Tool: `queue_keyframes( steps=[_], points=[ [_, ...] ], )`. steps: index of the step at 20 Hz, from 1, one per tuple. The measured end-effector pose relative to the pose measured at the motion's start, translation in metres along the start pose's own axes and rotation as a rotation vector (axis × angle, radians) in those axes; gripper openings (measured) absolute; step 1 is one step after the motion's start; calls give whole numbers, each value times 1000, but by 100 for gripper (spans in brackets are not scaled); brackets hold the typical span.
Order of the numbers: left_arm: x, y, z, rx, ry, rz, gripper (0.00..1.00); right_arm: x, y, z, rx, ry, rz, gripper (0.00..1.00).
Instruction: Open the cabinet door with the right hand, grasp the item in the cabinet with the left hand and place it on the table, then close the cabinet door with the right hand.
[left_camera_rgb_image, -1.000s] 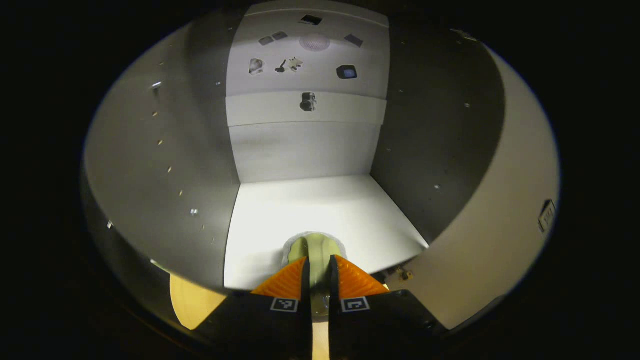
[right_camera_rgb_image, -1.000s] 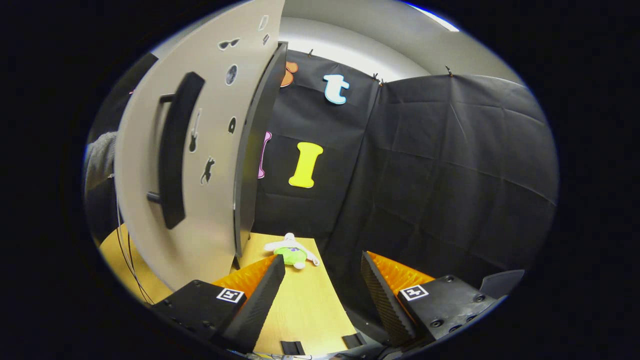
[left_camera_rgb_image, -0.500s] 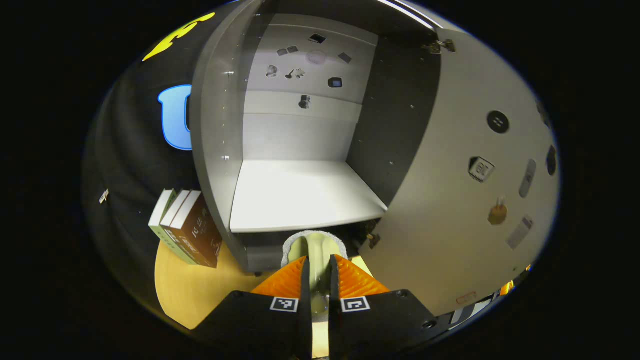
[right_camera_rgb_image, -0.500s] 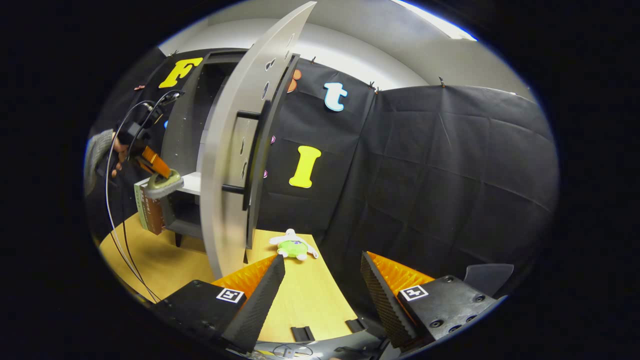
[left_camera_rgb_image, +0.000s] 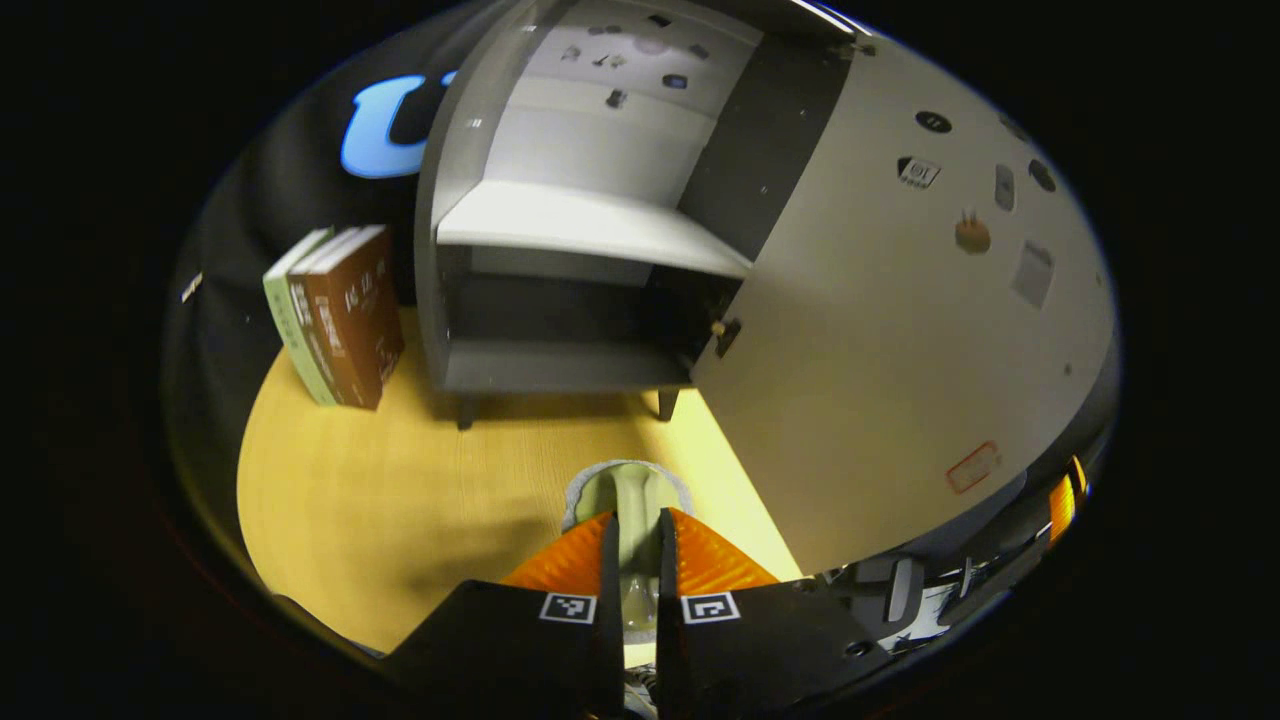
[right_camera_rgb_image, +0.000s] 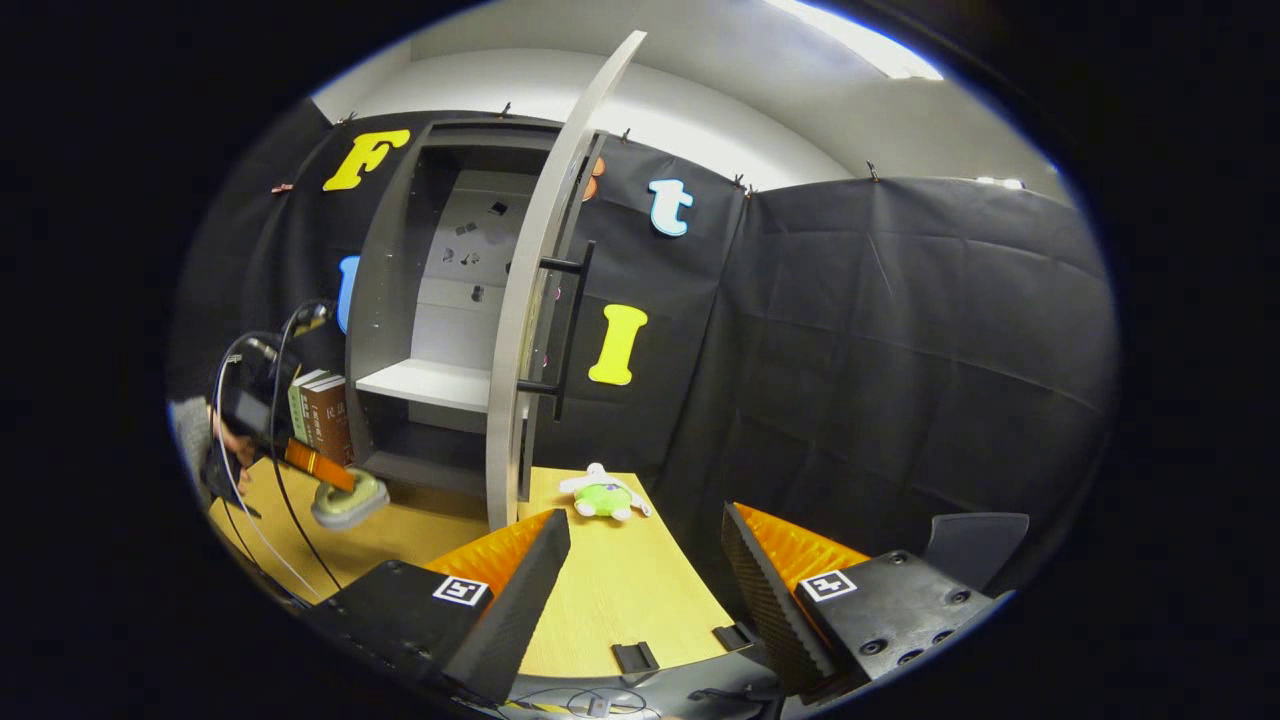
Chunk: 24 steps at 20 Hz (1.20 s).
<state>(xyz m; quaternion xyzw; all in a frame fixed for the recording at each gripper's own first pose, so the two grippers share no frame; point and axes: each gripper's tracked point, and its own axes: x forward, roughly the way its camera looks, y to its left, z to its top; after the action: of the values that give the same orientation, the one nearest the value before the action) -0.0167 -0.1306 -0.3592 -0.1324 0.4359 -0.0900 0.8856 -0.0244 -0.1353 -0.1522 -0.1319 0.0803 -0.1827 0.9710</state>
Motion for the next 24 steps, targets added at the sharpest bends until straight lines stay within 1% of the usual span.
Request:
queue_keyframes(
  steps=[2,4,6,7,10,12,15,17,20,22,23,24],
  points=[
    [22,9,-31,-35,25,16,17,12,2,-5,4,-8,8,97],
    [47,15,-55,-82,61,25,16,24,3,-21,-1,11,17,97],
    [64,32,-66,-126,90,32,17,36,3,-39,-10,51,30,97],
    [62,41,-67,-132,97,44,17,41,5,-47,-10,63,45,97],
    [80,55,-84,-116,92,117,17,53,2,-71,-14,106,70,97],
    [95,55,-99,-114,99,148,17,61,0,-84,-12,134,78,97],
    [106,60,-112,-93,87,196,18,69,2,-90,3,154,107,97],
    [108,58,-114,-110,57,216,19,73,-1,-90,-10,150,114,97],
    [108,58,-114,-115,46,230,20,79,-3,-91,-4,150,129,97],
    [112,51,-118,-150,52,201,24,81,-3,-91,6,149,142,97],
    [110,48,-124,-171,61,193,22,83,-4,-90,7,148,147,97],
    [106,49,-123,-177,57,210,34,83,-6,-90,7,149,151,97]
  ],
)
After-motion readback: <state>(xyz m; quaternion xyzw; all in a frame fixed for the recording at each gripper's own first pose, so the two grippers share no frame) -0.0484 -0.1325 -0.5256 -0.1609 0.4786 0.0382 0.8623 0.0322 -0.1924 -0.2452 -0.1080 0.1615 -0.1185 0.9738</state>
